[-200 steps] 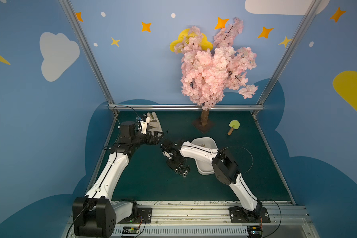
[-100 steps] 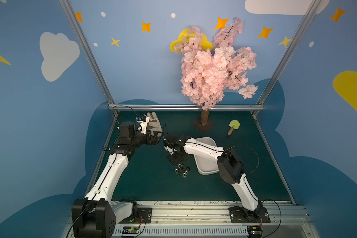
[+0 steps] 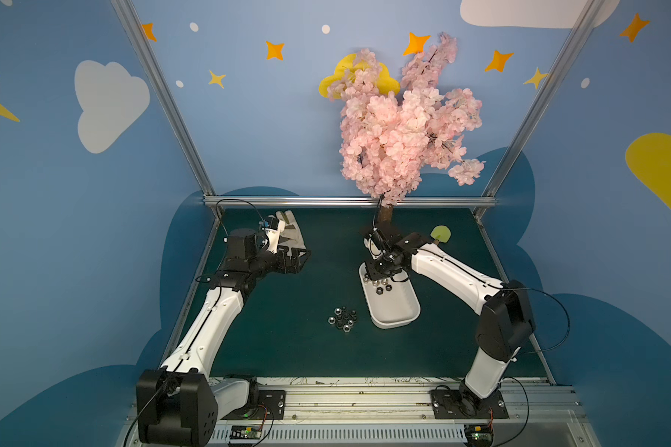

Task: Put the nuts on the desktop into the storage box
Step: Pick up the nut from the center of the board, then place the nut in the storage box.

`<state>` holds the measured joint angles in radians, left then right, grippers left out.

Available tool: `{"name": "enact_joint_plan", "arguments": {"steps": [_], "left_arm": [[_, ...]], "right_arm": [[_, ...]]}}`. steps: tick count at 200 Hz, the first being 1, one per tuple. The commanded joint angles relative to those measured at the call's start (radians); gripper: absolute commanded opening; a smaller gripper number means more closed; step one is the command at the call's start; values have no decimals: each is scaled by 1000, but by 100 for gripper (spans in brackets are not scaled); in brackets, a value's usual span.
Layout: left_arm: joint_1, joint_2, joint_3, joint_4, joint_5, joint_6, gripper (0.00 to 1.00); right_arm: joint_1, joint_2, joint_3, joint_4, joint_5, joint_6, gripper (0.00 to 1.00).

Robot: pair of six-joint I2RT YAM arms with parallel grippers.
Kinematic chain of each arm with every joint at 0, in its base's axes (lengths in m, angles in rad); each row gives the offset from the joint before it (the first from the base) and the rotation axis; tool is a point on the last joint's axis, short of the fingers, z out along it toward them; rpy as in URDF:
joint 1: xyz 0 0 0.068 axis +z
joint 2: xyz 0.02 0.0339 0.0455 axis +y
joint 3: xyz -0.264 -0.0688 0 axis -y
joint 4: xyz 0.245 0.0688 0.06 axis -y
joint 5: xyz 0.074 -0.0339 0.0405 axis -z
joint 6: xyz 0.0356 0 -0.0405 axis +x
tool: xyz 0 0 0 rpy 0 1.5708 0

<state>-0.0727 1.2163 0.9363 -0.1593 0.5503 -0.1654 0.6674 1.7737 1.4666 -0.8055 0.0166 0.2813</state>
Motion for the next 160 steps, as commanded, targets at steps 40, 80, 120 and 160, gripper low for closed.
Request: {"name": "enact_joint_plan", "arguments": {"steps": [40, 80, 120, 160], "left_arm": [[-16, 26, 7, 3, 39, 21, 100], [-15, 28, 9, -6, 31, 26, 100], [-17, 34, 10, -8, 24, 29, 100], [-16, 36, 12, -11, 20, 30, 100]], "right_arm": [[-86, 2, -175, -39, 0, 10, 16], [-99, 119, -115, -41, 12, -2, 15], [-107, 214, -23, -54, 20, -14, 16], [-108, 274, 75, -88, 43, -25, 29]]}}
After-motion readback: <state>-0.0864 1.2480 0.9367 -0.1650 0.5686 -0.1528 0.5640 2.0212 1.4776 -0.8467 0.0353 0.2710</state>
